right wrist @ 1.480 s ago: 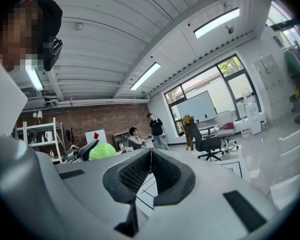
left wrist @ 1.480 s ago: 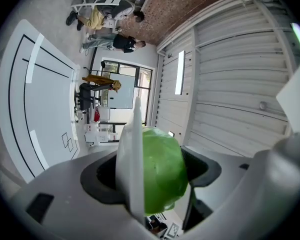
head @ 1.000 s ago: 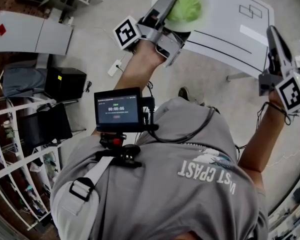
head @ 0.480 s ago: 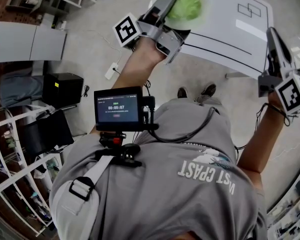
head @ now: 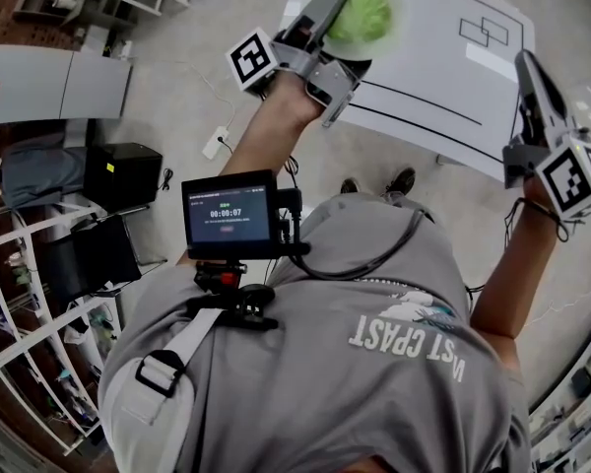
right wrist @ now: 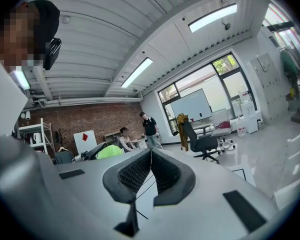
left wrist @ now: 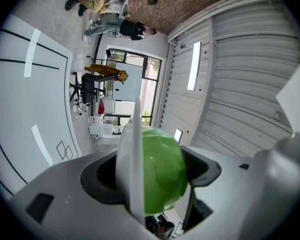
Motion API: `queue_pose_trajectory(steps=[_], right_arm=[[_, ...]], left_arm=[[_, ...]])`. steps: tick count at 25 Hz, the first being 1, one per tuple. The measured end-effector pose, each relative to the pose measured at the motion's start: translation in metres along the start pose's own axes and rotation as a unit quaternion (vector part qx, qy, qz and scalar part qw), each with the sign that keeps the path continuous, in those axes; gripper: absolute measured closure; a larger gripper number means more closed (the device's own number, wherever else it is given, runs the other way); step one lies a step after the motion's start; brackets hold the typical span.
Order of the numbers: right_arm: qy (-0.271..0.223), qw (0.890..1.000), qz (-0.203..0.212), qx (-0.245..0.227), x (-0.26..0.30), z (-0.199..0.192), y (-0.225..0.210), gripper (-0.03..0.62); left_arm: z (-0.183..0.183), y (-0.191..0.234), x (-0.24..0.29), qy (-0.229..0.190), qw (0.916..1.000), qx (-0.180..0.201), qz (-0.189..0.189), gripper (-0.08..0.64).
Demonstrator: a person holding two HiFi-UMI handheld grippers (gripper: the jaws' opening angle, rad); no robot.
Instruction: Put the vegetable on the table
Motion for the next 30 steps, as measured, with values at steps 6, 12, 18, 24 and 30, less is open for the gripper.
queue_pose_trajectory(steps=[6, 12, 18, 24, 30], right_arm=[[0.005, 1.0, 0.007, -0.003, 0.003, -0.001, -0.002, 0.586], [0.008, 1.0, 0.01, 0.003, 0.011, -0.003, -0.004, 0.586], [0.013, 1.0, 0.012, 0.006, 0.017, -0.008, 0.001, 0.586], [0.025, 1.0, -0.006, 0.003, 0.017, -0.019, 0.002, 0.586], [0.061, 0.998, 0.004, -0.016, 0.03, -0.029, 0.009, 0.586]], left_arm=[[0.0, 0.011, -0.004, -0.002, 1.0, -0.002, 0.009, 0.218], [0.004, 0.014, -0.002, 0.002, 0.9999, 0.008, 0.012, 0.218], [0.006, 0.016, -0.007, 0.011, 0.9996, 0.016, 0.02, 0.218], [0.008, 0.03, -0.015, 0.021, 0.9988, 0.019, 0.038, 0.218], [0.014, 0.053, -0.033, 0.007, 0.9986, 0.008, 0.051, 0.218]])
Point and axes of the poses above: the fingertips, and each gripper's own axes: x forward along the fingers, y to its left, z out of its top, the point moved 1 cm from there along -x, backward along the fingers, and after that the axes turned 13 degrees about -z, right-handed, at the moved point
